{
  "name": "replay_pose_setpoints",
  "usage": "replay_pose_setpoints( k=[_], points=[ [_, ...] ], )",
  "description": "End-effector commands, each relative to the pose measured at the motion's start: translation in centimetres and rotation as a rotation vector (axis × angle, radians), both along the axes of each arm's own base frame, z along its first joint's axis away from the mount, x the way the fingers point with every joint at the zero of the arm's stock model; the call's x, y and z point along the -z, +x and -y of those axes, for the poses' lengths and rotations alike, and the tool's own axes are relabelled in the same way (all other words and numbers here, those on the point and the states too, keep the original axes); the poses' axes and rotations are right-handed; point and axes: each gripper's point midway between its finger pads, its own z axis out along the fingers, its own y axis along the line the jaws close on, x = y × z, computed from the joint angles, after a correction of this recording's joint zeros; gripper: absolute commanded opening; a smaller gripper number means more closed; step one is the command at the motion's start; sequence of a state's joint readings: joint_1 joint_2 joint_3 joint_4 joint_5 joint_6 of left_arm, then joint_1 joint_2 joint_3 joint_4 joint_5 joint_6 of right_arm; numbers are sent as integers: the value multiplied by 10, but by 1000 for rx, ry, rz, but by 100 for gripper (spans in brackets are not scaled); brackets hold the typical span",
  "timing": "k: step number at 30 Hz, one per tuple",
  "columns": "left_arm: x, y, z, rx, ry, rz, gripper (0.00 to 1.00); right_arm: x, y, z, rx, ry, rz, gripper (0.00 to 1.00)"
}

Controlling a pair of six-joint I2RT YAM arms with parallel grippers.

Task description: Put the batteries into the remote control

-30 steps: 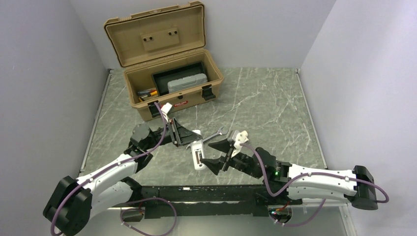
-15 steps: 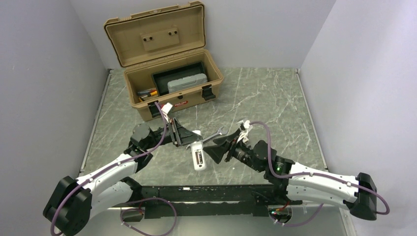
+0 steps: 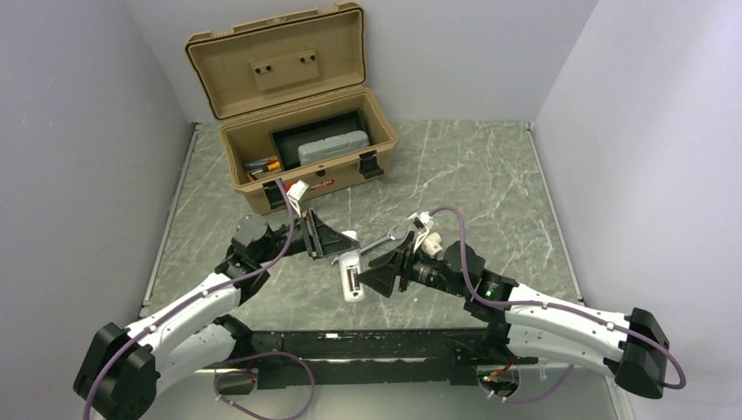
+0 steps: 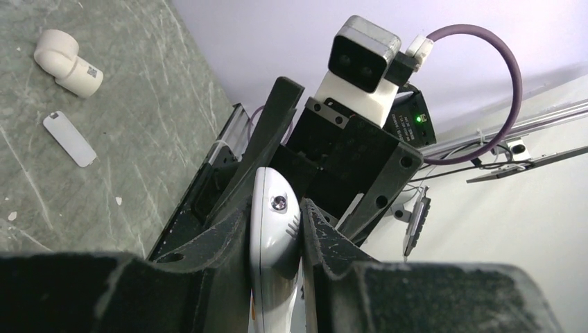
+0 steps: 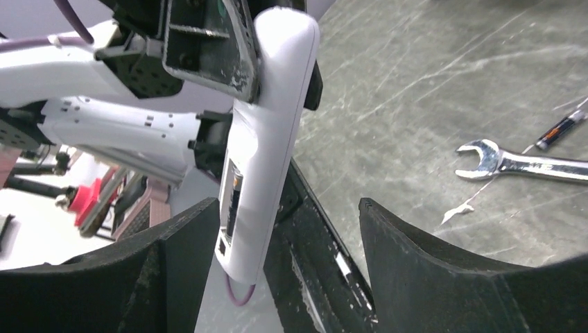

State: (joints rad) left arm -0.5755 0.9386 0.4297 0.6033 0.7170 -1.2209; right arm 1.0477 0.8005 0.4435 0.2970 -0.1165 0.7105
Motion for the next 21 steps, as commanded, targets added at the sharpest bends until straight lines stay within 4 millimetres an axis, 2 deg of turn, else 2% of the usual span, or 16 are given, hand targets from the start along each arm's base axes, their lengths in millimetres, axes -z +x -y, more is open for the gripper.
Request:
replay_pose_setpoints(
  k=[1, 11, 14, 19, 21],
  points=[
    [-19, 1, -1, -13, -14, 79, 0, -25, -11, -11, -93, 49, 26, 75],
    [-15, 1, 0, -11, -12, 73, 0, -33, -12, -16, -112, 94, 35, 65],
    [-16, 1, 0, -10, -13, 74, 0, -31, -13, -18, -119, 86, 32, 58],
    [-15, 2, 0, -12, -9, 74, 0, -27, -14, -21, -136, 79, 25, 56],
    [-16, 2, 0, -11, -9, 74, 0, -27, -14, -22, -140, 79, 26, 52]
  ],
)
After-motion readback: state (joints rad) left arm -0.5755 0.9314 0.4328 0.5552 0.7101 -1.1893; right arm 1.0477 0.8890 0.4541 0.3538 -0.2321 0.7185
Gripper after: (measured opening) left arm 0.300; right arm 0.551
